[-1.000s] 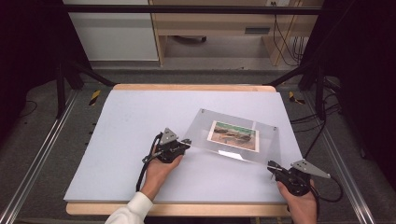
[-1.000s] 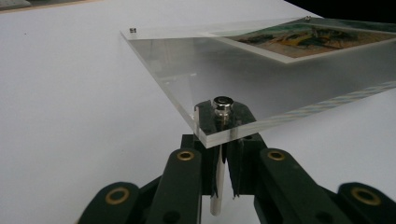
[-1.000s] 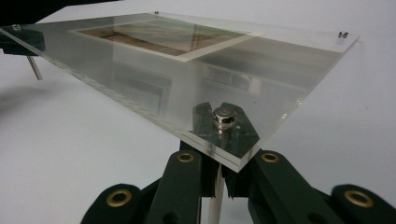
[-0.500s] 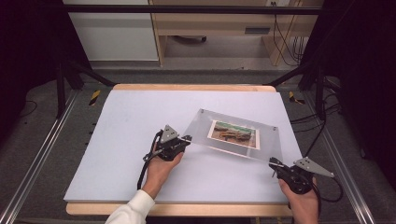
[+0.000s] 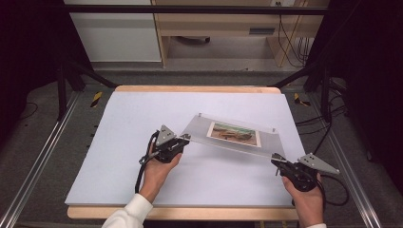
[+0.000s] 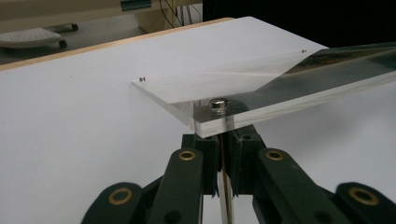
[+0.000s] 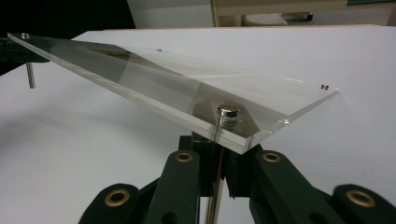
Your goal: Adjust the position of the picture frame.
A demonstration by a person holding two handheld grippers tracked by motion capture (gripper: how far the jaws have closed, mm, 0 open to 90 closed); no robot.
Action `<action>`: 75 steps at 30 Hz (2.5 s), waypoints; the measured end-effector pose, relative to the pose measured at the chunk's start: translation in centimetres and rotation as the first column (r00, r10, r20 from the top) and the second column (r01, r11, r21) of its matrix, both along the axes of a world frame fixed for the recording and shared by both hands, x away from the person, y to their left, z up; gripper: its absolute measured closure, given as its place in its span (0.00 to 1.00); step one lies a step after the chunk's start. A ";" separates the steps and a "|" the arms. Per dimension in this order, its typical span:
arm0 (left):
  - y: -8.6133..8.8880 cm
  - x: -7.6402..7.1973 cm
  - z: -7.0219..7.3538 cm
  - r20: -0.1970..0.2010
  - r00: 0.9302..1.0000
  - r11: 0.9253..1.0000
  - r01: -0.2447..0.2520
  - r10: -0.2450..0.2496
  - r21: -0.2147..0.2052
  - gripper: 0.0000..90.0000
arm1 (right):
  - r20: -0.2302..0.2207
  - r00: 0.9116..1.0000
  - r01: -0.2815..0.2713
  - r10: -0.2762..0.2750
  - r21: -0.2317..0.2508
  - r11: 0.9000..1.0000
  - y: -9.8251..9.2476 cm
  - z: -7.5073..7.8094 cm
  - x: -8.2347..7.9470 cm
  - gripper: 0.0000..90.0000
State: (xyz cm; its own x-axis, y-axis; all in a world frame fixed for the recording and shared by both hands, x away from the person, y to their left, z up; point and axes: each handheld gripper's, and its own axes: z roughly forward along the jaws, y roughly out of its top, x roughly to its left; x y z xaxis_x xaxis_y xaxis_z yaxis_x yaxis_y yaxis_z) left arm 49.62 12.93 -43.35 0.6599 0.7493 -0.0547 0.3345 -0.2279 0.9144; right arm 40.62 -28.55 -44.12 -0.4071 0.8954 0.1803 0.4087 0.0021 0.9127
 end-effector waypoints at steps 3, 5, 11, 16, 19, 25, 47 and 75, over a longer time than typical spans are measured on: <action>0.0 0.0 0.0 0.001 1.000 1.000 -0.003 0.003 -0.005 0.92 | 0.002 1.000 -0.001 0.001 -0.002 1.000 0.0 0.1 0.0 0.93; 0.0 0.0 0.1 0.006 1.000 1.000 -0.004 0.004 -0.006 0.92 | 0.003 1.000 -0.001 0.001 -0.001 1.000 0.0 0.1 0.0 0.93; 0.0 -0.2 0.3 0.019 1.000 1.000 -0.008 0.008 -0.010 0.92 | 0.012 1.000 -0.006 0.006 0.000 1.000 0.0 0.4 -0.1 0.93; 0.4 -0.4 0.9 0.038 0.999 1.000 -0.018 0.018 -0.013 0.92 | 0.027 1.000 -0.011 0.011 0.003 1.000 0.2 0.8 0.0 0.93; 0.8 -0.7 1.3 0.049 0.998 1.000 -0.027 0.028 -0.012 0.92 | 0.035 0.999 -0.016 0.016 0.005 1.000 0.5 1.1 0.2 0.93; 2.4 -1.3 1.8 0.065 0.996 0.998 -0.057 0.058 -0.015 0.92 | 0.044 0.998 -0.041 0.040 0.013 0.999 1.7 1.6 1.0 0.93; 10.6 -5.2 3.3 0.101 0.971 0.976 -0.215 0.217 -0.024 0.92 | 0.060 0.978 -0.202 0.201 0.010 0.979 9.5 2.4 5.2 0.93; 9.8 -2.1 -0.2 0.068 0.971 0.973 -0.228 0.230 -0.039 0.92 | 0.016 0.986 -0.167 0.166 0.011 0.986 9.2 0.4 7.8 0.93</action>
State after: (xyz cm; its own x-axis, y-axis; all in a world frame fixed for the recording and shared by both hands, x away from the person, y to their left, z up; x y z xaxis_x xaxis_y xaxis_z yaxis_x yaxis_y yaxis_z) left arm 47.56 22.73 -43.52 0.4740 0.8796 -0.0389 0.3082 -0.1244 0.9432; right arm 48.38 -19.33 -43.67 -0.5531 0.8126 0.1836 0.3900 0.0578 0.9190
